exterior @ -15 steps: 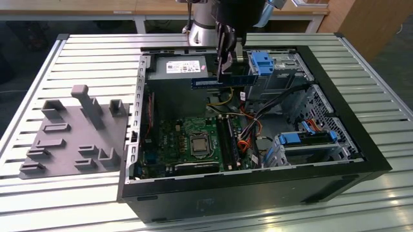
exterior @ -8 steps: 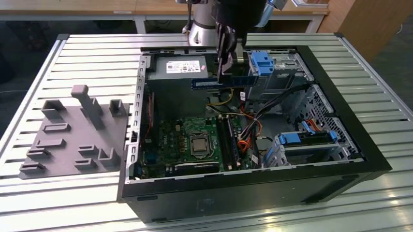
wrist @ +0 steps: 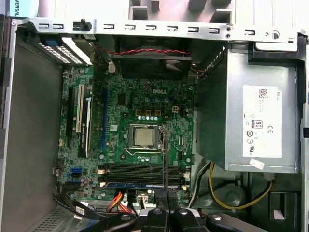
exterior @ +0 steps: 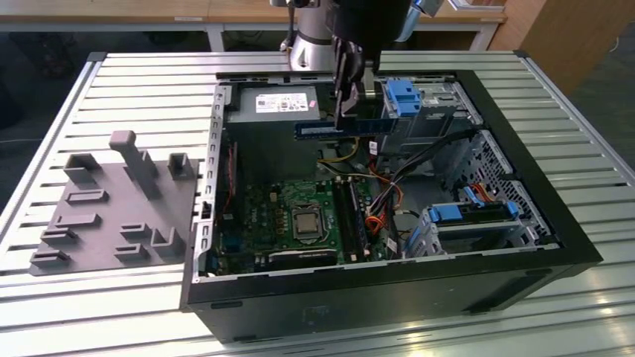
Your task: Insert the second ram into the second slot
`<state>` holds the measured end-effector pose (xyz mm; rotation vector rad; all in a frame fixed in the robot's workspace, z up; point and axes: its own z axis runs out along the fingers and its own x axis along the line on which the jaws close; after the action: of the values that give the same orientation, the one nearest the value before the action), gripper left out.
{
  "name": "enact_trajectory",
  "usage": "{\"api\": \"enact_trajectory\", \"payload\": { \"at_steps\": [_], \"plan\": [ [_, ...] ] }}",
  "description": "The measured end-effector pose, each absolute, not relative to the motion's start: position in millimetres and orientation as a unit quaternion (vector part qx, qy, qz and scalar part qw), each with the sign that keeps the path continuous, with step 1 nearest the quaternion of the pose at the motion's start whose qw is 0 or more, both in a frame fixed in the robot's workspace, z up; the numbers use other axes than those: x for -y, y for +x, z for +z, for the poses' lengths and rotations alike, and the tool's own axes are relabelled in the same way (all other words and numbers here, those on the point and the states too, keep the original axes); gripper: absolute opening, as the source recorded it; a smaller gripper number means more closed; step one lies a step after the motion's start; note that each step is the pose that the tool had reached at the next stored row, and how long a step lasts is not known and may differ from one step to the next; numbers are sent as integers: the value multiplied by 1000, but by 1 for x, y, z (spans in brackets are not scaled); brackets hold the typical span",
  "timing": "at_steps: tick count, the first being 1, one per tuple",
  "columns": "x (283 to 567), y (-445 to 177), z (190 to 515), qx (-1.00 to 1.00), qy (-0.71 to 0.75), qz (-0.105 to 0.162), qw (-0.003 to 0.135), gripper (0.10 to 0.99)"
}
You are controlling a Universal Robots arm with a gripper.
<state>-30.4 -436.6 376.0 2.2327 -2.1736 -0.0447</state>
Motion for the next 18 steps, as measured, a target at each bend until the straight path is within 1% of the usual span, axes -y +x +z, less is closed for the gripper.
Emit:
{"api": "enact_trajectory", "payload": {
  "at_steps": [18],
  "plan": [
    [437,-30,375,781,625,-15,11,118]
  ]
}}
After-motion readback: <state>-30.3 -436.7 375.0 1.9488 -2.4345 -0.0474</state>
